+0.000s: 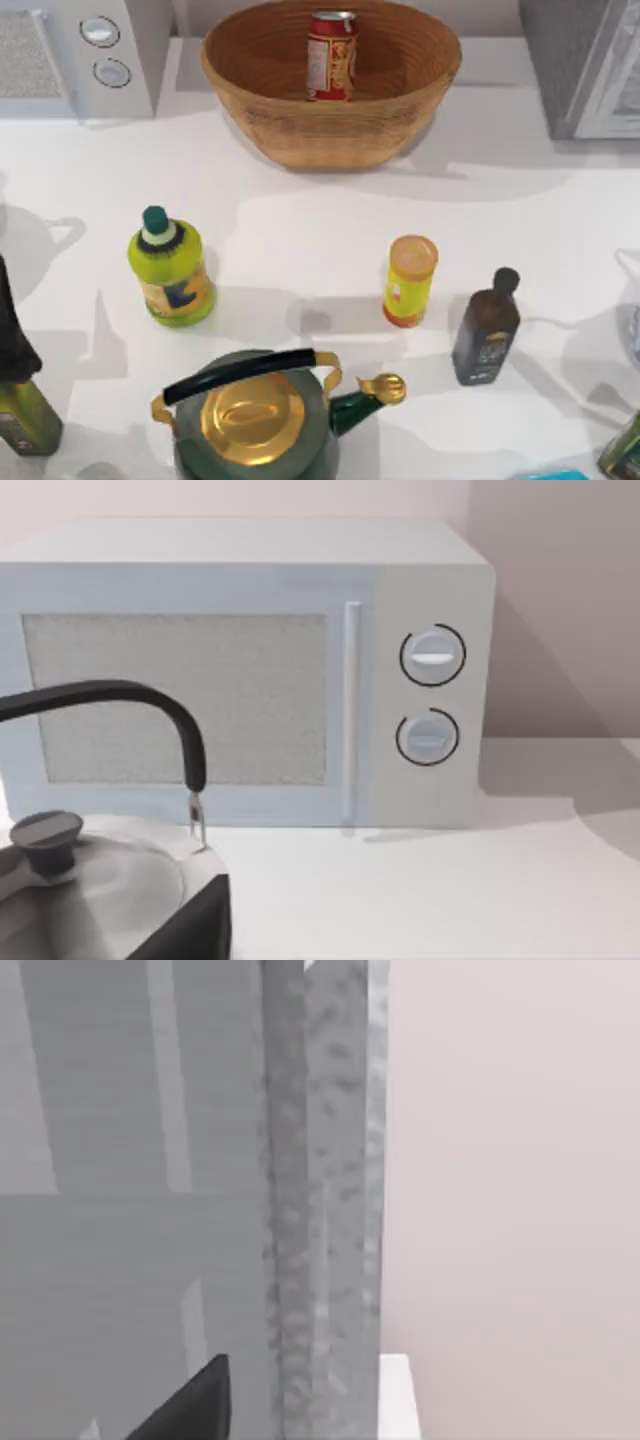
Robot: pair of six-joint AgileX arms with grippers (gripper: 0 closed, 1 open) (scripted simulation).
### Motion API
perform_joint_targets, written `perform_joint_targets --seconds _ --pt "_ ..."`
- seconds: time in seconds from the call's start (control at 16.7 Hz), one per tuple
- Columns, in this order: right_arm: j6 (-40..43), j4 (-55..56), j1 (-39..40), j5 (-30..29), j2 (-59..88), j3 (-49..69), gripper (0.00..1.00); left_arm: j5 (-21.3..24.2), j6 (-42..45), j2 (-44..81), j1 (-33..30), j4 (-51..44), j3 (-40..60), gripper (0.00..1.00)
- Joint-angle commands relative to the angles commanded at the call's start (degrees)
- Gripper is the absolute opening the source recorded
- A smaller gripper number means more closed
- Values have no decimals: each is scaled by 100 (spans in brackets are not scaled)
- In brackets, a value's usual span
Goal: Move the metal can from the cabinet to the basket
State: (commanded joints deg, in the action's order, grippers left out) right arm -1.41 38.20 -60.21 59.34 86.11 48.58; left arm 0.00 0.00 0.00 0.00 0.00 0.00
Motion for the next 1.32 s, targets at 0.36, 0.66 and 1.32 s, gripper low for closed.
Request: perform_joint_targets --seconds 0.36,0.66,1.32 --pt "1 -3238 -34 43 -417 2716 100 0 0 0 0 0 0 100" --pt "-12 -5322 16 13 -782 4487 100 0 0 0 0 0 0 100" --pt "-23 -5989 98 -72 -923 5128 100 0 0 0 0 0 0 100"
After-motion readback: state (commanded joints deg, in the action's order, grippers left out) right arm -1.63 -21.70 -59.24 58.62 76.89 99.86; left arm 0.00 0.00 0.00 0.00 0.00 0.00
